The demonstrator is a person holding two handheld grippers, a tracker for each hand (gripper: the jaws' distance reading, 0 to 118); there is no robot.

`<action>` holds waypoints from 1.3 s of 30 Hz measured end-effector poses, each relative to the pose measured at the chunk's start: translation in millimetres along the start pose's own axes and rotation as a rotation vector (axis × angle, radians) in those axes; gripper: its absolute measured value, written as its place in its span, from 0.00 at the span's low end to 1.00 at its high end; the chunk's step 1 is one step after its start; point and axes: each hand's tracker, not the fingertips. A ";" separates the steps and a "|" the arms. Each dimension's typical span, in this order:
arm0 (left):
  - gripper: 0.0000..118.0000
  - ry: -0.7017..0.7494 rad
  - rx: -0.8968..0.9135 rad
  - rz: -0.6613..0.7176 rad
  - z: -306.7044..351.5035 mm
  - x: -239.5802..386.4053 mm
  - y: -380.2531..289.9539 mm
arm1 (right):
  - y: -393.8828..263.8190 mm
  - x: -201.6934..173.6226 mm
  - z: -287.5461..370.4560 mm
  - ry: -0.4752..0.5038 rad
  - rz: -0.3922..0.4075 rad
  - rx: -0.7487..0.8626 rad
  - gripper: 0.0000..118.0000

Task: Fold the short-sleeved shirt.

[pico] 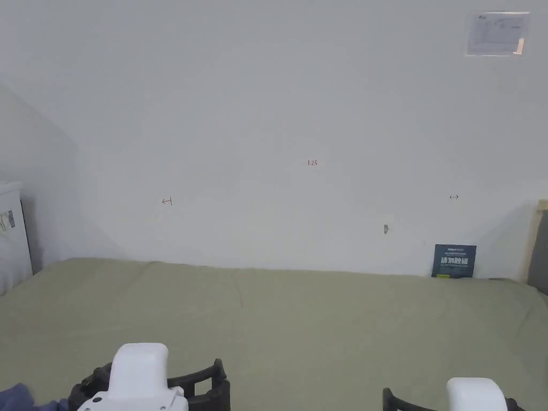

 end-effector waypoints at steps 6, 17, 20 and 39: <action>1.00 -0.001 -0.020 -0.048 -7.9 -0.6 -2.1 | 3.1 -0.7 0.9 0.014 -0.003 -0.004 1.00; 0.00 -0.043 -0.020 -0.051 -12.3 4.0 -11.4 | -3.7 -12.2 2.7 -0.005 -0.002 0.006 0.00; 0.00 -0.020 -0.009 -0.062 -12.5 5.4 -12.5 | -6.1 -19.0 6.6 -0.038 0.040 0.015 0.00; 0.00 0.169 -0.020 -0.053 21.3 -69.6 -7.3 | 10.3 -77.0 -13.2 0.151 0.038 -0.006 0.00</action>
